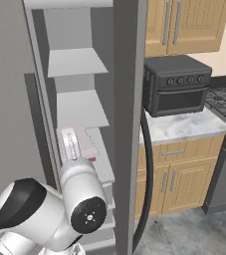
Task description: The ice cube tray has been filled with water. Take the tray and place it in the freezer to make ice. Close the freezer door after placing the tray.
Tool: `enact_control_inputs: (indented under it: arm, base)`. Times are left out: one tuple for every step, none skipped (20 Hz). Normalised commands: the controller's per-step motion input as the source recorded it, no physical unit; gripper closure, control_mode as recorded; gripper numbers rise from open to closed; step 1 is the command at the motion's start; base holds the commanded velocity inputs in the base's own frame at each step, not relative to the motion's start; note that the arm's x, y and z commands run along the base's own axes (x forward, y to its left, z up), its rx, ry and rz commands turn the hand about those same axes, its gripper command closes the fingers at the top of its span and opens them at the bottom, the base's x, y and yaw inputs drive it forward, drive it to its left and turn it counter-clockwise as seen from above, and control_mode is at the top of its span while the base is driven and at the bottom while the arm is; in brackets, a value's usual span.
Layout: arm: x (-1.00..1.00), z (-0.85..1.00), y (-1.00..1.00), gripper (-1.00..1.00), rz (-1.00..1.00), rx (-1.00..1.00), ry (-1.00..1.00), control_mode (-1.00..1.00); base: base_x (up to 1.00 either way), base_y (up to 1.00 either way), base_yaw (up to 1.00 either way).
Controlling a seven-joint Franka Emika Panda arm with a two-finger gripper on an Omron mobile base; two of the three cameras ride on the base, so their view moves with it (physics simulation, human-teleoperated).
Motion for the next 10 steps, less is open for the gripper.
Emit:
enact_control_inputs:
  arm:
    - [0.0,0.31,-0.02,1.0,-0.13,0.0,0.0,-1.0]
    - [0.0,0.27,0.0,1.0,-0.13,0.0,0.0,-1.0]
    - [0.0,0.24,0.0,1.0,-0.14,0.0,0.0,-1.0]
    - [0.0,0.19,0.0,1.0,-0.15,0.0,0.0,-1.0]
    - [0.02,0.13,0.0,1.0,-0.15,0.0,0.0,-1.0]
    - [0.05,0.08,0.0,1.0,-0.15,0.0,0.0,-1.0]
    - [0.06,0.0,0.0,1.0,-0.14,0.0,0.01,-1.0]
    - [0.11,0.0,0.0,1.0,-0.14,0.0,0.04,-1.0]
    - [0.13,0.0,0.0,1.0,-0.13,0.0,0.04,-1.0]
    - [0.15,0.0,0.0,1.0,-0.11,0.0,0.04,-1.0]
  base:
    - [0.0,0.0,0.0]
    - [0.0,0.0,0.0]
    - [0.0,0.0,0.0]
    - [0.0,0.0,0.0]
    - [0.0,0.0,0.0]
    - [0.0,0.0,0.0]
    - [0.0,0.0,0.0]
    - [0.0,0.0,0.0]
    - [0.0,0.0,0.0]
    - [0.0,0.0,0.0]
